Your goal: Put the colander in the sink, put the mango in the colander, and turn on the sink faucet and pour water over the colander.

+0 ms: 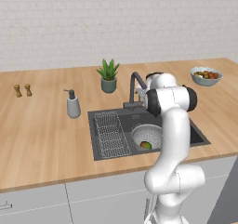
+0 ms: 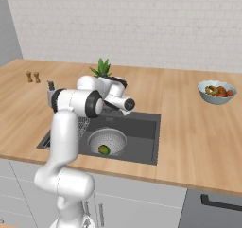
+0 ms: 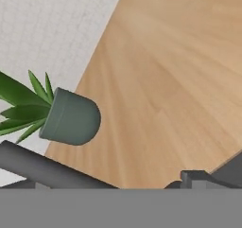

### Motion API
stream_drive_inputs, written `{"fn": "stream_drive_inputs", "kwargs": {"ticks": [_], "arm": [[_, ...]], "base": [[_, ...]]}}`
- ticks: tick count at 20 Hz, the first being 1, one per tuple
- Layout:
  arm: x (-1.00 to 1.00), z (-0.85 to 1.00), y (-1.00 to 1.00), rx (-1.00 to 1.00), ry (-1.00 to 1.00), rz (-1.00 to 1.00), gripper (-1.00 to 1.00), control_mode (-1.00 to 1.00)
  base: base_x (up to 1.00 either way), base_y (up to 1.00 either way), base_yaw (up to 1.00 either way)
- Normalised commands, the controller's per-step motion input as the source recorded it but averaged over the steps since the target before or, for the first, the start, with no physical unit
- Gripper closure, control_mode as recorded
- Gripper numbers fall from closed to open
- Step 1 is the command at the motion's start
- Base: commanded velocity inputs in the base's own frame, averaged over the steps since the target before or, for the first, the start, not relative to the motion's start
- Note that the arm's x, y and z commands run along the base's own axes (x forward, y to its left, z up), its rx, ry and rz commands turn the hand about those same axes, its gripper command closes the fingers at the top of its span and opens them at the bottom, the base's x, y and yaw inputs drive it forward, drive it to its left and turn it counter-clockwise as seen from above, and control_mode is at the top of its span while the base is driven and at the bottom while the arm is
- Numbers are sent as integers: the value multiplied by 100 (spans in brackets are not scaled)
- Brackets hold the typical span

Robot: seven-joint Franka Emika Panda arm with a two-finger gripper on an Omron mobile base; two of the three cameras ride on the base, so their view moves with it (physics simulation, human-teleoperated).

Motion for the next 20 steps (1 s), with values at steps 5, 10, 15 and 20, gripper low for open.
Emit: {"fn": "stream_drive_inputs", "kwargs": {"ticks": [5,10,15,20], "arm": [[5,0,-1,0,4,-3,100,-100],[0,0,-52,0,0,-7,100,-100],[-1,0,-76,2,0,-9,100,-100],[-5,0,-94,6,0,-8,100,-100]], "base": [[0,0,0],[0,0,0],[0,0,0],[0,0,0]]}}
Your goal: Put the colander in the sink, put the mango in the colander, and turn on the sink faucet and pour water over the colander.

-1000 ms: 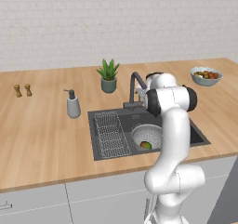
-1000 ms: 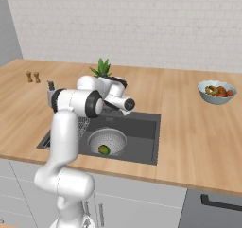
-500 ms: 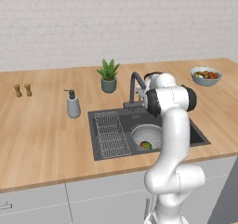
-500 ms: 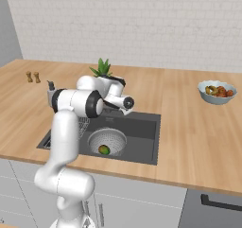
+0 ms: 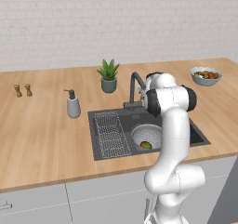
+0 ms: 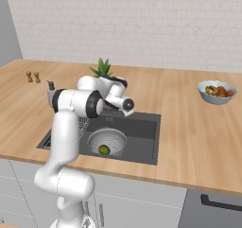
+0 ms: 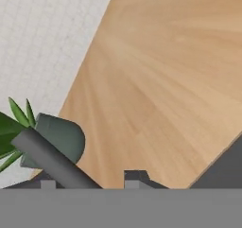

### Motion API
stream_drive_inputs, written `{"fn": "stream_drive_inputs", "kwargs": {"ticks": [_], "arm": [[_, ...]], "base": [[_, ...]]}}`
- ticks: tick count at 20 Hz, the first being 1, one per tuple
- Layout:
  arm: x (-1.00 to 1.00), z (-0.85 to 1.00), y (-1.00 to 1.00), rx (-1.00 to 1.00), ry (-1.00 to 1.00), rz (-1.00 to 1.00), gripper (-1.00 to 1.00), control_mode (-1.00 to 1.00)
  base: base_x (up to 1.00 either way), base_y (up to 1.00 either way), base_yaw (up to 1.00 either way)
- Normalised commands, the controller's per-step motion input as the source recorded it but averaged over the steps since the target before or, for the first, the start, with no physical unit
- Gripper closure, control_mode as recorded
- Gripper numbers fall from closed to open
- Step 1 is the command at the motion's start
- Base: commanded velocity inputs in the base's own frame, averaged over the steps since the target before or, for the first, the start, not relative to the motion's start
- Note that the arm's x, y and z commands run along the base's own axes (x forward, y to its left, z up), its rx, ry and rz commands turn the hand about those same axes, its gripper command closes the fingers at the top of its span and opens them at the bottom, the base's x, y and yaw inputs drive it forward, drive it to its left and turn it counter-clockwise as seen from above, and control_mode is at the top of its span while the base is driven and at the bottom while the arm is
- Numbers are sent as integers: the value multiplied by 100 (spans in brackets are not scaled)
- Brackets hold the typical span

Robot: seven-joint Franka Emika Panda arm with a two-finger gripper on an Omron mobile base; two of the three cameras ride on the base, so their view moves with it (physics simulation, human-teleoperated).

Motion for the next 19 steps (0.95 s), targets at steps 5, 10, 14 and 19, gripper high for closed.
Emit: {"fn": "stream_drive_inputs", "kwargs": {"ticks": [5,10,14,19], "arm": [[-9,0,-100,9,0,-8,100,-100],[-19,0,-97,9,0,-8,100,-100],[-31,0,-91,10,0,-6,100,-100],[-32,13,-82,12,0,-4,100,-100]], "base": [[0,0,0],[0,0,0],[0,0,0],[0,0,0]]}}
